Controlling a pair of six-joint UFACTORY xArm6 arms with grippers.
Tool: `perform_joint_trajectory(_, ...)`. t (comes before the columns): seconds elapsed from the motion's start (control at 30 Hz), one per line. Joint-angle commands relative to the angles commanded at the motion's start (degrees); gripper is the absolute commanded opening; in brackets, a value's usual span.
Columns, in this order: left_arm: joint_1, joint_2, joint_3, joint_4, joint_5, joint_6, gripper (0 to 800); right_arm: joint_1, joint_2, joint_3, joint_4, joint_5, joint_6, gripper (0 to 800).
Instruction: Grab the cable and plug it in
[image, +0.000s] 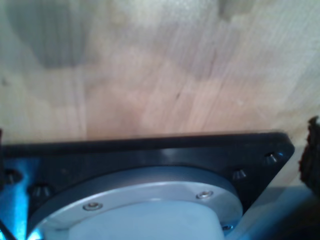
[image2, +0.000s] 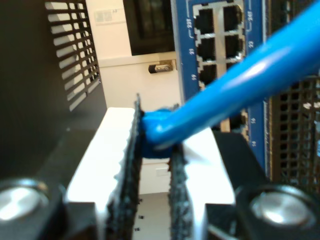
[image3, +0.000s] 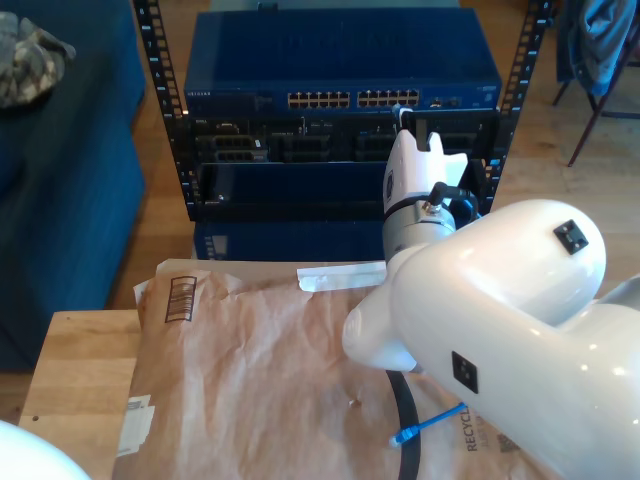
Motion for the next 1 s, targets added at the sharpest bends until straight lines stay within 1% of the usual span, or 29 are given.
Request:
perform_joint_trajectory(0.1, 0.0, 0.0, 0.0, -0.09, 0.0, 0.0, 800, 0.0, 2.2, -3.16, 3.34, 0.0, -2.37, 0)
perform_joint_trajectory(0.2, 0.0, 0.0, 0.0, 0.0, 0.0, 0.0, 800, 0.0, 4.4, -6.77, 3.69, 0.0, -4.04, 0)
perform_joint_trajectory(0.37, 0.0, 0.0, 0.0, -0.09, 0.0, 0.0, 800, -0.44, 6.51, -9.58, 3.69, 0.26, -4.22, 0)
perform_joint_trajectory(0.9, 0.0, 0.0, 0.0, -0.09, 0.0, 0.09, 800, -2.11, 8.53, -11.25, 3.52, 0.53, -5.27, 0)
perform_joint_trajectory(1.0, 0.0, 0.0, 0.0, -0.09, 0.0, 0.0, 800, -2.46, 9.49, -12.4, 3.52, 0.53, -5.27, 0)
